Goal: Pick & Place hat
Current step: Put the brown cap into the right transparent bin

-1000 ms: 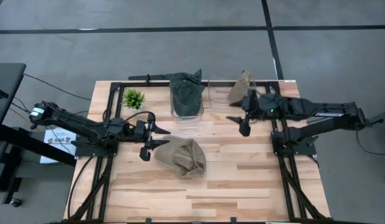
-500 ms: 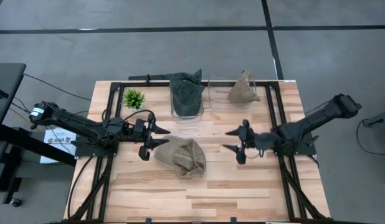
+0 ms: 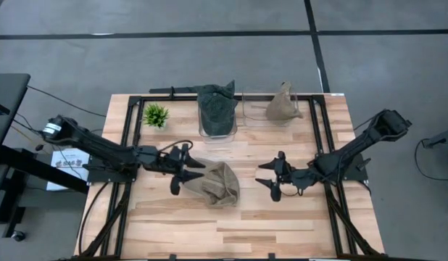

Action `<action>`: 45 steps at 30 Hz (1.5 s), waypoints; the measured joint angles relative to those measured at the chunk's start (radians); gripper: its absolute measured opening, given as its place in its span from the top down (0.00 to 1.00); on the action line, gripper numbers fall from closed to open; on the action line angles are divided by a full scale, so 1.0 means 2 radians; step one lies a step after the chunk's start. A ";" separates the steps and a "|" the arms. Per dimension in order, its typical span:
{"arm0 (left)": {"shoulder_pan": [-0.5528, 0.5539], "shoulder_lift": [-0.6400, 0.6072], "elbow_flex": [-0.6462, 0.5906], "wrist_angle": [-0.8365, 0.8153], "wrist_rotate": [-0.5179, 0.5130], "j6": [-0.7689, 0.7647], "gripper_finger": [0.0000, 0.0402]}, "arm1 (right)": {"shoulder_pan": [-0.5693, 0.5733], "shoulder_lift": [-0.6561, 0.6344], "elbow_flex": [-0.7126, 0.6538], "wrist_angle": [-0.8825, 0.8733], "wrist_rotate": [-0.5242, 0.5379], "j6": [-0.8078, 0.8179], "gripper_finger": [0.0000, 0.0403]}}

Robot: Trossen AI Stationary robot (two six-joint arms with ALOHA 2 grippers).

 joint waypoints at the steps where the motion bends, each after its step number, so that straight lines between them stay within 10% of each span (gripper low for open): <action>1: 0.000 0.011 0.000 0.005 0.000 -0.001 0.62 | 0.001 0.003 0.000 0.000 -0.001 0.003 0.37; 26: -0.144 0.091 0.000 -0.104 0.015 0.009 0.62 | 0.009 0.007 0.000 0.038 -0.001 0.024 0.37; 38: -0.152 0.091 0.000 -0.178 -0.122 0.039 0.62 | 0.009 0.007 0.000 0.055 -0.001 -0.003 0.37; 45: -0.156 0.090 0.000 -0.189 -0.119 0.040 0.62 | 0.009 0.007 0.000 0.055 -0.001 -0.003 0.37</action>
